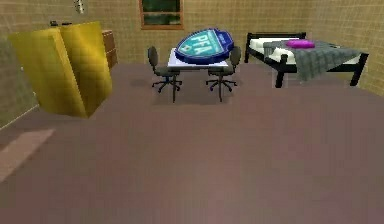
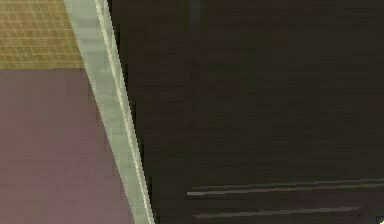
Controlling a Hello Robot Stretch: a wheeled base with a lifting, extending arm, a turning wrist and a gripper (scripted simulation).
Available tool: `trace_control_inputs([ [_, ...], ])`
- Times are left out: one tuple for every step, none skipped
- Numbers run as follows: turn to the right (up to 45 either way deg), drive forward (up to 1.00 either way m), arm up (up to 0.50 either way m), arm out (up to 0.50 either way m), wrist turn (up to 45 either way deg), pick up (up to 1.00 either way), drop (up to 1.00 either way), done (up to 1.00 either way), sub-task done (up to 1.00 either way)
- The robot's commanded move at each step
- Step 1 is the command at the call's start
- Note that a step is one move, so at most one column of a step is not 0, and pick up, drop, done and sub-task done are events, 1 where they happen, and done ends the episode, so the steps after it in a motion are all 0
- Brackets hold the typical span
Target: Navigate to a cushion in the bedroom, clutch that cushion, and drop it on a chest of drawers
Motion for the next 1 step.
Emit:
trace_control_inputs([
  [6.0,0.00,0.00,0.00,0.0,0.00,0.00,0.00,0.00],
])
